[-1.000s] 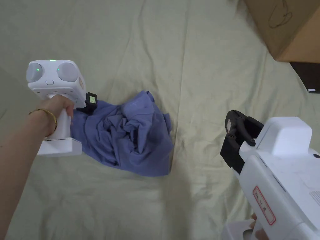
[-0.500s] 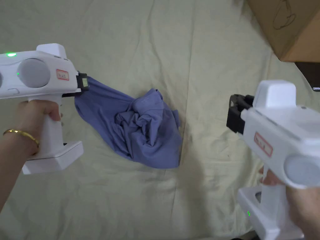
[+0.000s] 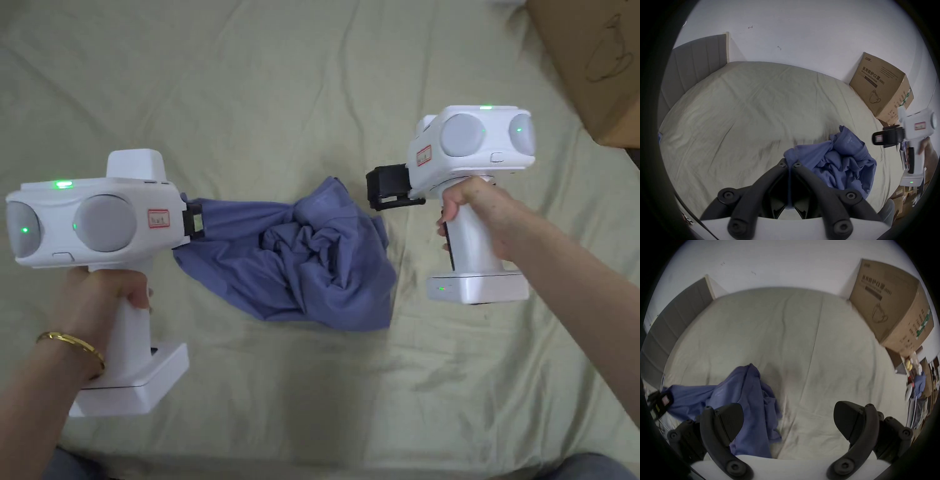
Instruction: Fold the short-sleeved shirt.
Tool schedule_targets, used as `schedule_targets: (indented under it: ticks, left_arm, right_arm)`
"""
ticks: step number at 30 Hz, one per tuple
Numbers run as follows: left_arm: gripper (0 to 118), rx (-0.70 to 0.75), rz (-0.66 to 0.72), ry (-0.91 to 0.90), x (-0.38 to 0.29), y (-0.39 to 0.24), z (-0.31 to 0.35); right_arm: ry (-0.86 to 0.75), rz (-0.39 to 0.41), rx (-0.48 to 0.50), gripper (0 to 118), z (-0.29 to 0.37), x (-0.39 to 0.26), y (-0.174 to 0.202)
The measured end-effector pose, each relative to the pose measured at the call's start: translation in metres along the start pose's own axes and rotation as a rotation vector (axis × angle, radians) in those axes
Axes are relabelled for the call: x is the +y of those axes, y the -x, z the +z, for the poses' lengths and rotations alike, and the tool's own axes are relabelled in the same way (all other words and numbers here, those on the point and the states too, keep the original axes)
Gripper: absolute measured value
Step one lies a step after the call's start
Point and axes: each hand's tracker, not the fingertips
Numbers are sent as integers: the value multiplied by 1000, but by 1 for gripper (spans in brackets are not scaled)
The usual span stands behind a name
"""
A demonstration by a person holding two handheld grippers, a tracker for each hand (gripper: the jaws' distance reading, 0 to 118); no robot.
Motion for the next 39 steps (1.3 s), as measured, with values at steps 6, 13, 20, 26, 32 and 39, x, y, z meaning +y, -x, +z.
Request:
schedule_targets:
  ticks: [6, 13, 20, 26, 32, 39]
  left_arm:
    - [0, 5, 33, 15, -6, 6, -6]
    - [0, 12, 41, 43, -11, 7, -12]
    - [0, -18, 121, 16, 0, 13, 3]
    - [0, -20, 123, -56, 19, 15, 36]
    - [0, -64, 159, -233, 57, 26, 99]
    - [0, -40, 184, -297, 64, 51, 136]
  right_arm:
    - [60, -92, 0, 88, -27, -8, 8]
    - [81, -189, 84, 0, -33, -19, 3]
    - [-10, -182, 174, 0, 5, -9, -37]
    - [-132, -155, 189, 0, 69, -17, -55]
    - [-259, -217, 176, 0, 144, -32, -100]
    - [-329, -314, 135, 0, 188, -75, -147]
